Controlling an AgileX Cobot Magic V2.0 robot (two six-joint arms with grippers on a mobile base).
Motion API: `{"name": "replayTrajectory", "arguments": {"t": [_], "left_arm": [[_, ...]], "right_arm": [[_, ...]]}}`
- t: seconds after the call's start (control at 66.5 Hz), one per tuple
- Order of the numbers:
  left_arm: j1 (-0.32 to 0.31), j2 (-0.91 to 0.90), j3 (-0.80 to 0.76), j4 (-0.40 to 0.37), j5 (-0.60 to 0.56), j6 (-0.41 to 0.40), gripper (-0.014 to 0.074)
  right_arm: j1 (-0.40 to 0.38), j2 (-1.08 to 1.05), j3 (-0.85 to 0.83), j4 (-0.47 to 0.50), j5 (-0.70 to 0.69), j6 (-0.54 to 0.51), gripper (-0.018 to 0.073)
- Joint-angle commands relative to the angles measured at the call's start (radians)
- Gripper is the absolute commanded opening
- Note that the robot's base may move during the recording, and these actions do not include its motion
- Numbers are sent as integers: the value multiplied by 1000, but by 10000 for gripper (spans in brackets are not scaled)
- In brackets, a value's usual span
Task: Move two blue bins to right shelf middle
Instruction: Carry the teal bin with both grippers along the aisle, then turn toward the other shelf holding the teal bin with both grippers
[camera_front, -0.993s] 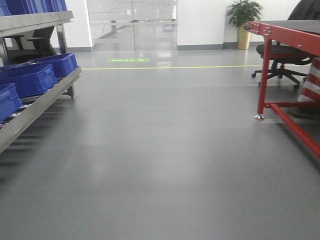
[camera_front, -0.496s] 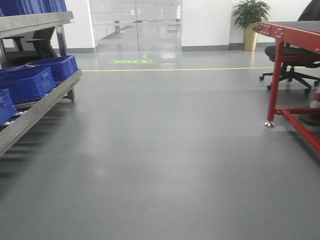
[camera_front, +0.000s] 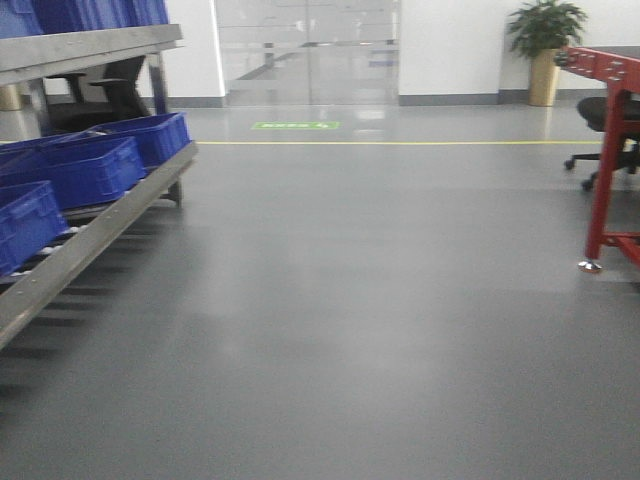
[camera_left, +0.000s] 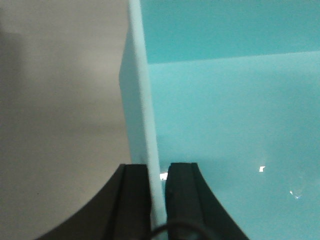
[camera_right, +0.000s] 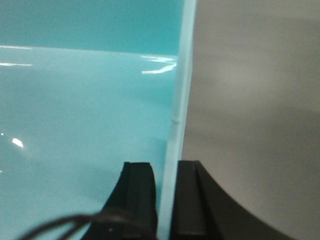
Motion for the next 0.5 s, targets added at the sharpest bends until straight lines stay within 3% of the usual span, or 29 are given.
{"name": "replayTrajectory", "arguments": {"t": [0.0,0.481], "left_arm": [[-7,-12,-13,-50,-43,10,-111],[-7,-12,-13,-50,-43,10,-111]], "right_arm": [[5,-12,-11,39,-47,-15,-151],[5,-12,-11,39,-47,-15,-151]]}}
